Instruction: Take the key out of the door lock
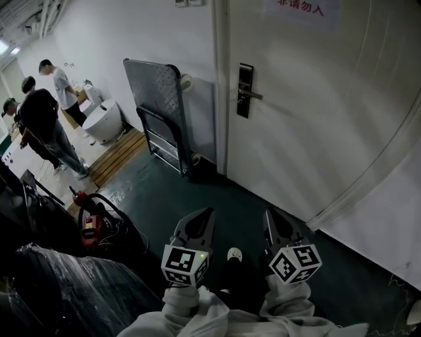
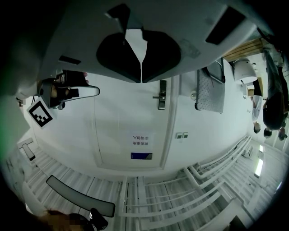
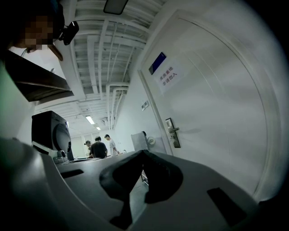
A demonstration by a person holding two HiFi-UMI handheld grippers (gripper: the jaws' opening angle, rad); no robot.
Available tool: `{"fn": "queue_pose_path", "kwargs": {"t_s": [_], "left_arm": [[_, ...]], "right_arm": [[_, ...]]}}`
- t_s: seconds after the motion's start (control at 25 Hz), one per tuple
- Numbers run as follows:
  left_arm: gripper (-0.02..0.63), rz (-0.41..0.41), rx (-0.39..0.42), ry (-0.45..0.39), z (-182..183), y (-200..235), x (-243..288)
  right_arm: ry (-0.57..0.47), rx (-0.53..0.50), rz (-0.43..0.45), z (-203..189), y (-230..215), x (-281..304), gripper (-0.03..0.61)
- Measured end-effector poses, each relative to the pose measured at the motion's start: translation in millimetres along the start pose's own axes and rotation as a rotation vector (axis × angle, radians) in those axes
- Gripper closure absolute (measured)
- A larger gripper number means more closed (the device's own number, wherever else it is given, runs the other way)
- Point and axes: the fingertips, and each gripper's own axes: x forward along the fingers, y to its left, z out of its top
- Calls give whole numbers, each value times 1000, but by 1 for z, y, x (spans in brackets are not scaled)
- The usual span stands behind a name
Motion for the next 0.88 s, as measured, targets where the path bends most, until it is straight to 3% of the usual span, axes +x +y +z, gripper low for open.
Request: {"fn": "queue_pose_path", "kwargs": {"t_s": [0.88], "left_arm": [[594,29,24,-14,34,71,194]], "right_arm": [[12,-29,53,57,-113,169,526]]}}
